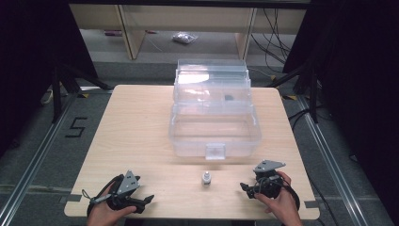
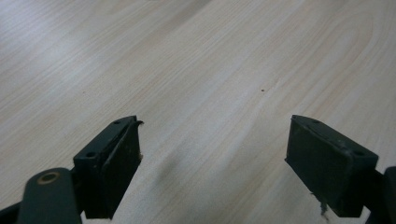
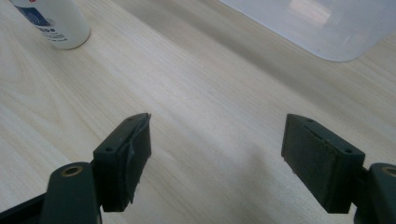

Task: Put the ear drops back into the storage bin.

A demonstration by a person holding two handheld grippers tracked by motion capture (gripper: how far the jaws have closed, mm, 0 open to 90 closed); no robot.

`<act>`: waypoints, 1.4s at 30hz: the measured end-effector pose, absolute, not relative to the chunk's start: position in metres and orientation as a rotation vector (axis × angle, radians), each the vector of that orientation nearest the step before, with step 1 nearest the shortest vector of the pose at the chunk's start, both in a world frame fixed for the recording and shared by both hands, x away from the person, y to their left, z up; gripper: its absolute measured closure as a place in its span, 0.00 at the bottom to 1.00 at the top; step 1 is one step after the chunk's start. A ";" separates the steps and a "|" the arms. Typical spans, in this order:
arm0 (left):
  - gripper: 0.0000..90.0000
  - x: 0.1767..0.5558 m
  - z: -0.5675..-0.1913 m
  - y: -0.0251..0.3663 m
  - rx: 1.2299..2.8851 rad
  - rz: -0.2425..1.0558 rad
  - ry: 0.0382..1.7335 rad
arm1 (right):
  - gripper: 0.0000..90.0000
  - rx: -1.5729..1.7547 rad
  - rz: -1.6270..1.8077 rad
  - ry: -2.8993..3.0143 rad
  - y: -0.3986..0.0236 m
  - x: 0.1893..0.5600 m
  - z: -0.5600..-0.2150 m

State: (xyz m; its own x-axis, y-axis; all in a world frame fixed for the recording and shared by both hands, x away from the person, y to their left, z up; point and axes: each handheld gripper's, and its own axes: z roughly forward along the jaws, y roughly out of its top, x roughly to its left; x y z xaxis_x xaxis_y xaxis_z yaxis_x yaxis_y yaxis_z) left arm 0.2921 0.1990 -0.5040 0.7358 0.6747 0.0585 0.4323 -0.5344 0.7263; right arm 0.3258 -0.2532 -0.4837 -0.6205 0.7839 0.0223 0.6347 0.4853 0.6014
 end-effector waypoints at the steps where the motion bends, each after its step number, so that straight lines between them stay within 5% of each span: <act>1: 0.19 0.293 -0.504 0.200 2.236 0.448 0.823 | 0.28 1.210 0.843 2.480 -0.253 0.326 -0.483; 42: 0.19 0.294 -0.504 0.200 2.246 0.446 0.815 | 0.26 1.053 0.740 2.581 -0.231 0.332 -0.466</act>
State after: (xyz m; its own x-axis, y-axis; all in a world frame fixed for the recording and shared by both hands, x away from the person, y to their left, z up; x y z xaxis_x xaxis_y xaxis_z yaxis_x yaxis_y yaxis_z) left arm 0.2936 0.2004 -0.5043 0.7435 0.6640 0.0792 0.4247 -0.5604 0.7110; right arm 0.3320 -0.2311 -0.4663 -0.7050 0.7079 -0.0436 0.5773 0.6084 0.5446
